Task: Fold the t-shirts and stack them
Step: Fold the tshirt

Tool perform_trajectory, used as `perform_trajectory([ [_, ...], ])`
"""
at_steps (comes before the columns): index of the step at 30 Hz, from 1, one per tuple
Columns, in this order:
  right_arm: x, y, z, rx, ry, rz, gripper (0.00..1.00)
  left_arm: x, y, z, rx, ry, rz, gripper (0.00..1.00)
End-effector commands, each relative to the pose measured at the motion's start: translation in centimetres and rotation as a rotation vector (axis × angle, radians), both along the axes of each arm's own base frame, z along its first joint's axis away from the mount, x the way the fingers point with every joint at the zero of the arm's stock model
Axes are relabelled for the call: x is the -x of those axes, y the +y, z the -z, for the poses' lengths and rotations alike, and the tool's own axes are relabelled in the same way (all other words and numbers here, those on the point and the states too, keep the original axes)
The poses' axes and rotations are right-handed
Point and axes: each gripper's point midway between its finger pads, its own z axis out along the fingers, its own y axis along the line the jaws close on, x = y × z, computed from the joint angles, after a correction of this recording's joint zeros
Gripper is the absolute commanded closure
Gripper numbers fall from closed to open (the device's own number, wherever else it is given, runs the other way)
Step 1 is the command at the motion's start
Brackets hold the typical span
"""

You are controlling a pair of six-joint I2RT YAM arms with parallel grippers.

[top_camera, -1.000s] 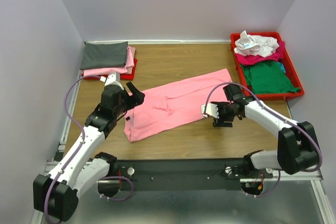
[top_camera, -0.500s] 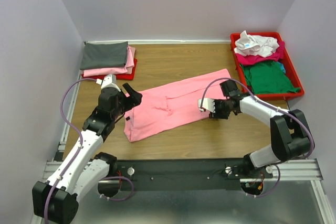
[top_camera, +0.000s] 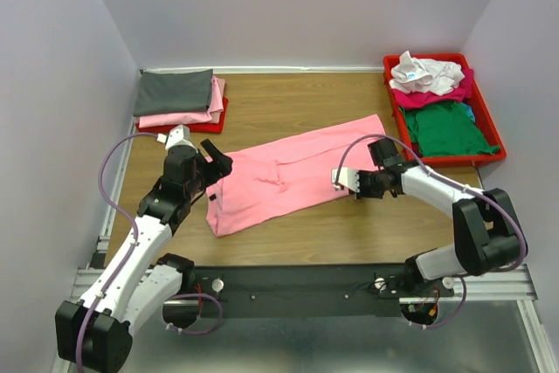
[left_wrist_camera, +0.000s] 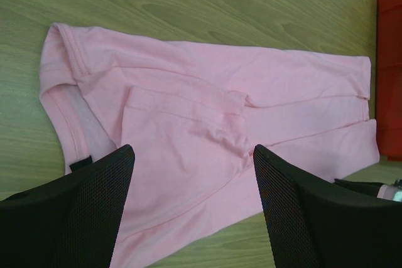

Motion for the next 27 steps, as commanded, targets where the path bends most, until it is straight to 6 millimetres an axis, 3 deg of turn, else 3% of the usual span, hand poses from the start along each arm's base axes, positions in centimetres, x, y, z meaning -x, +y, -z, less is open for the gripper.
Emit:
perform_trajectory([
  [1,3.1,-0.9,0.6,0.013,0.070,-0.012,0.90,0.1,0.7,0.8,-0.005,0.018,-0.037,0.16],
  [10,8.3,-1.0,-0.9,-0.005,0.140,-0.103,0.89,-0.7,0.6,1.8,0.025,0.050,-0.064,0.16],
  [11,8.2,-0.9,-1.4,-0.017,0.128,-0.090,0.86,-0.8,0.7,1.9,0.027,0.053,-0.074,0.16],
  [12,8.1,-0.7,-1.7,-0.029,0.126,-0.076,0.69,-0.9,0.7,2.0,0.026,0.056,-0.075,0.16],
  [16,6.2,1.0,-5.0,-0.133,0.100,0.027,0.35,-1.1,1.8,3.7,0.012,0.102,-0.141,0.16],
  [18,4.6,2.1,-7.4,-0.199,0.081,0.086,0.29,-1.3,3.5,5.6,-0.004,0.165,-0.221,0.22],
  [21,3.3,3.6,-9.1,-0.276,0.108,0.138,0.25,-2.3,5.7,8.1,-0.029,0.236,-0.254,0.31],
  [25,2.7,4.7,-9.2,-0.338,0.141,0.184,0.23,-3.6,8.2,10.8,0.008,0.292,-0.258,0.35],
  [27,2.5,5.0,-9.1,-0.357,0.134,0.197,0.23,-4.2,7.9,11.2,0.019,0.305,-0.204,0.36],
])
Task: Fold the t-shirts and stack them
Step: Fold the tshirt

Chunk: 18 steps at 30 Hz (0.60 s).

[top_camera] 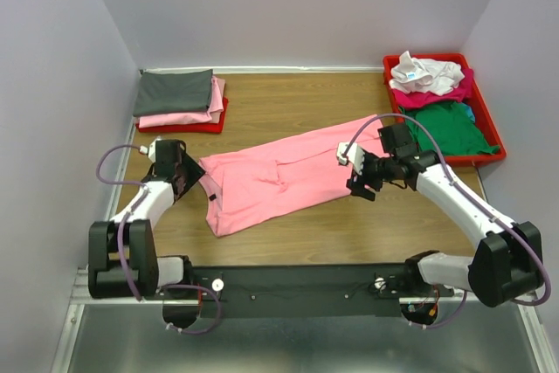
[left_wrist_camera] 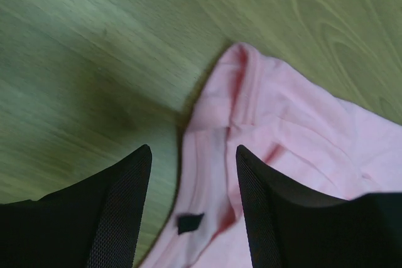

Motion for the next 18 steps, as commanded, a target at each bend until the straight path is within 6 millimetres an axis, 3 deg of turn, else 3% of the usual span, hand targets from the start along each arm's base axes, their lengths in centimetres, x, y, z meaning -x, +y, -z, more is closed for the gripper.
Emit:
perform_trajectory([
  [1,0.6,1.3,0.6,-0.086,0.072,0.052,0.23,-1.5,0.0,1.6,0.035,0.012,0.091,0.36],
  [8,0.4,0.7,0.7,-0.088,0.049,0.087,0.23,-3.1,-0.5,3.6,0.037,0.076,0.170,0.38],
  [10,0.5,0.7,0.7,-0.090,0.050,0.087,0.23,-3.0,-0.3,4.3,0.031,0.107,0.165,0.61],
  [12,0.4,0.6,0.6,-0.091,0.049,0.091,0.23,-2.5,0.0,5.0,0.027,0.143,0.154,1.00],
  [15,0.3,0.7,0.6,-0.092,0.045,0.090,0.23,-1.7,0.9,5.9,0.016,0.205,0.128,1.00],
  [18,0.1,0.5,0.6,-0.084,0.044,0.098,0.23,-1.8,3.4,5.1,-0.023,0.205,0.064,1.00],
])
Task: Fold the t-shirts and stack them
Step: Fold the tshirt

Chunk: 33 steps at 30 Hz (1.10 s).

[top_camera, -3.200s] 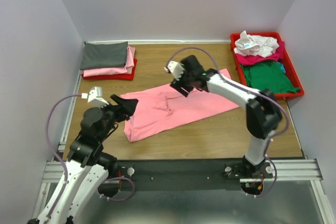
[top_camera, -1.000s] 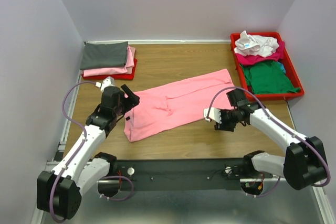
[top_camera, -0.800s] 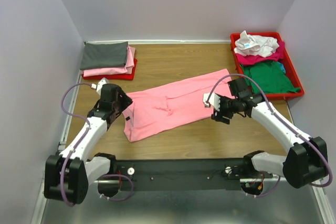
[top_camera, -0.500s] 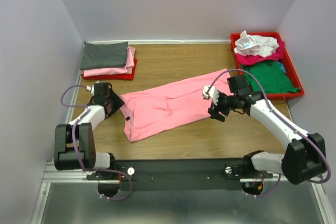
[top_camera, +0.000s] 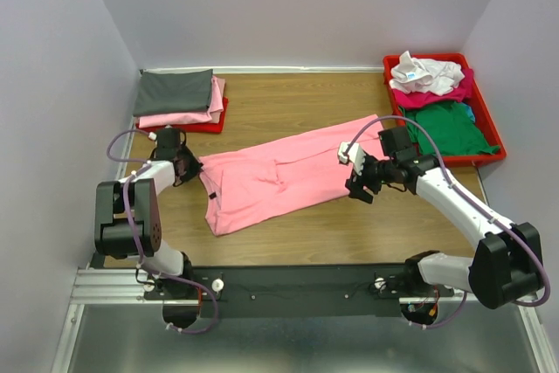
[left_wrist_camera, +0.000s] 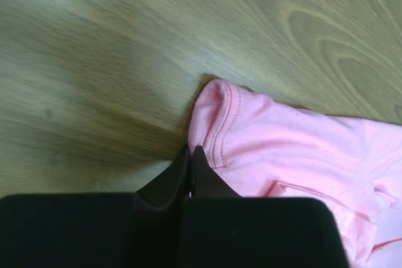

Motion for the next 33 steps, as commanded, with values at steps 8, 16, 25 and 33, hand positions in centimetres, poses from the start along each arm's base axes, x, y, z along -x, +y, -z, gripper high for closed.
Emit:
perform_trajectory([
  [8,-0.7,-0.5,1.5,0.044,0.018,-0.001,0.22,-1.3,9.3,-0.7,-0.129,0.098,-0.129,1.00],
  [16,-2.0,-1.8,4.4,0.186,-0.096,-0.163,0.21,-3.0,10.1,-4.3,-0.178,0.024,-0.060,0.43],
  [25,-6.5,-2.5,6.1,0.307,-0.136,-0.171,0.18,-1.9,9.5,-17.1,-0.248,-0.326,-0.063,0.23],
  [33,-6.1,-3.3,9.0,0.378,-0.059,-0.181,0.57,0.9,7.2,-20.0,-0.279,-0.472,0.041,0.02],
])
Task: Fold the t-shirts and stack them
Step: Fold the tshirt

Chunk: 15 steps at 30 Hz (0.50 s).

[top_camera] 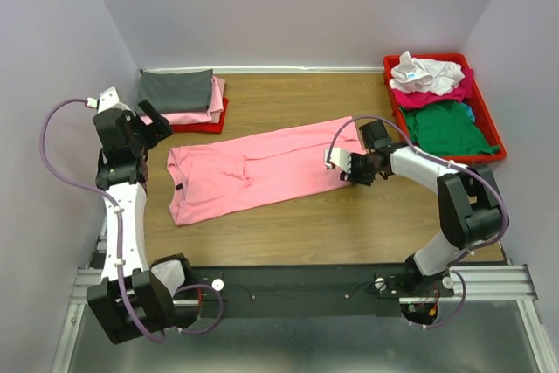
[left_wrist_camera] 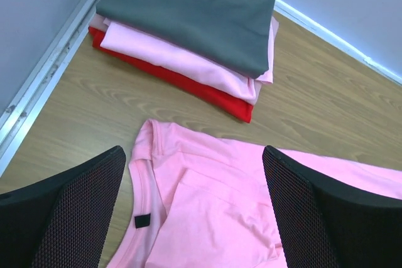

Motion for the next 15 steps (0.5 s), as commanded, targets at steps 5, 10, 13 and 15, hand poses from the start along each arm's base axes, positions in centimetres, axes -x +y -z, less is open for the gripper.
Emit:
perform_trajectory([
  [5,2.7,-2.8,2.3,0.131,0.029,-0.008,0.94,0.8,-2.2,2.3,0.016,0.027,0.123,0.02],
  [10,5.9,-5.1,2.6,0.207,0.075,0.011,1.00,0.9,-3.2,2.4,0.017,0.020,0.163,0.02],
  [13,8.3,-7.2,2.3,0.284,0.097,0.030,1.00,1.1,-4.0,2.1,0.015,0.006,0.194,0.02],
  [15,9.7,-8.7,1.7,0.340,0.098,0.048,1.00,1.1,-5.0,1.8,0.018,-0.003,0.235,0.02],
])
